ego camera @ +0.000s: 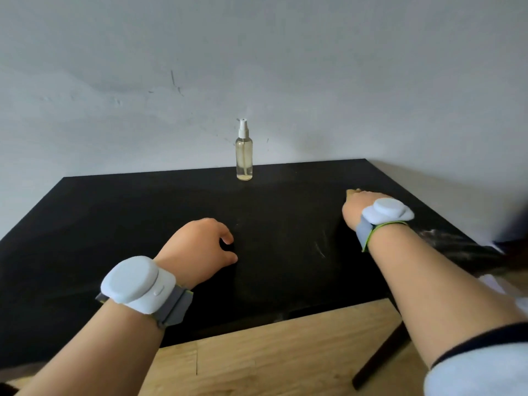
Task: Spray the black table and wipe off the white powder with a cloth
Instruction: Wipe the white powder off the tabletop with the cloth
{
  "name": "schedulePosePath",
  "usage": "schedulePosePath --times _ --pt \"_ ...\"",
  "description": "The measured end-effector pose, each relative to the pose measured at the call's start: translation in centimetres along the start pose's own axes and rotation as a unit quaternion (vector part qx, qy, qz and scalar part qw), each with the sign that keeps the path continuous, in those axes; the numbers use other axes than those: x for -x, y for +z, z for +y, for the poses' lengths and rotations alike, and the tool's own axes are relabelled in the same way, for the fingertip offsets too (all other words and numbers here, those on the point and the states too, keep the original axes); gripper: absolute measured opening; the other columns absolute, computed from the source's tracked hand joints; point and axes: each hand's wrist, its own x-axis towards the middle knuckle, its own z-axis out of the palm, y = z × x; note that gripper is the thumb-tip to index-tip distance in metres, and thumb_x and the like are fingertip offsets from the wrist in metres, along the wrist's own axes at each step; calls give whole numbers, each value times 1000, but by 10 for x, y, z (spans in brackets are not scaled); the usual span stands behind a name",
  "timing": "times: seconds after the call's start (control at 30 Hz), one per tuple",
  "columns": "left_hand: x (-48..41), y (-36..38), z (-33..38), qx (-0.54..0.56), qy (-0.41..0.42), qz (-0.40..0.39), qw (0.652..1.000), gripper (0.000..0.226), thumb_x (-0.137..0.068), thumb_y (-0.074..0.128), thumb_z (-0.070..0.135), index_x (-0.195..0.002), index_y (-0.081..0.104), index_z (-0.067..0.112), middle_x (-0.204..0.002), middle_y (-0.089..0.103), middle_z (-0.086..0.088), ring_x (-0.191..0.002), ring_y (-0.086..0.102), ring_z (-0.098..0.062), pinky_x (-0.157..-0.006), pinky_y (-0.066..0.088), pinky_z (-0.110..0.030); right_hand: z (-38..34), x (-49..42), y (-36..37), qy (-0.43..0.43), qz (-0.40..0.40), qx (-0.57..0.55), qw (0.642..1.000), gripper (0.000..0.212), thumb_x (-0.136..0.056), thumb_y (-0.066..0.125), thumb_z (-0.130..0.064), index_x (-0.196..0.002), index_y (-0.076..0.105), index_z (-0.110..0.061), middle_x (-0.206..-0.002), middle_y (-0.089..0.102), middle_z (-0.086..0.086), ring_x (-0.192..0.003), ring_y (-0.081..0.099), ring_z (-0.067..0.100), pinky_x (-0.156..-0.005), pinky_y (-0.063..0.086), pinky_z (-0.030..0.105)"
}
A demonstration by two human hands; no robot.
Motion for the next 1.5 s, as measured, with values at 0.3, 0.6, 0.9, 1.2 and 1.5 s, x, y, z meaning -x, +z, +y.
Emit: schedulePosePath --times 0.3,0.6,0.9,1.2,1.5 --pt "16 2 -17 9 -72 77 994 35 -90 54 15 -122 61 29 -129 56 3 -111 58 -19 -87 49 -30 -114 91 -5 -175 97 -151 968 34 -95 38 -22 -123 56 -12 -125 56 13 -114 53 37 -81 39 42" --pt "23 -11 -29 13 -117 94 989 36 -88 51 12 -119 63 26 -115 61 -2 -100 61 -22 -89 52 -39 -167 162 -10 -359 44 -169 917 42 -101 26 -47 -133 49 -33 -137 48 8 -128 45 33 -86 41 43" --pt "13 4 0 42 -87 67 993 41 -91 50 11 -129 55 27 -132 52 0 -115 56 -23 -94 50 -36 -47 152 5 -277 44 -218 935 45 -99 37 -46 -144 35 -49 -159 26 -16 -148 18 14 -111 31 40" --pt "11 15 18 38 -66 42 996 41 -92 54 13 -130 54 26 -134 51 -2 -115 57 -23 -94 50 -36 39 115 23 -80 74 -208 972 46 -100 31 -44 -144 43 -35 -154 38 0 -140 36 28 -105 37 42" --pt "5 23 59 31 -4 27 999 42 -93 55 15 -133 53 26 -137 48 -2 -119 54 -23 -98 49 -37 16 166 38 -221 137 -224 939 46 -100 41 -31 -146 40 -34 -155 37 -1 -145 27 21 -118 19 35"
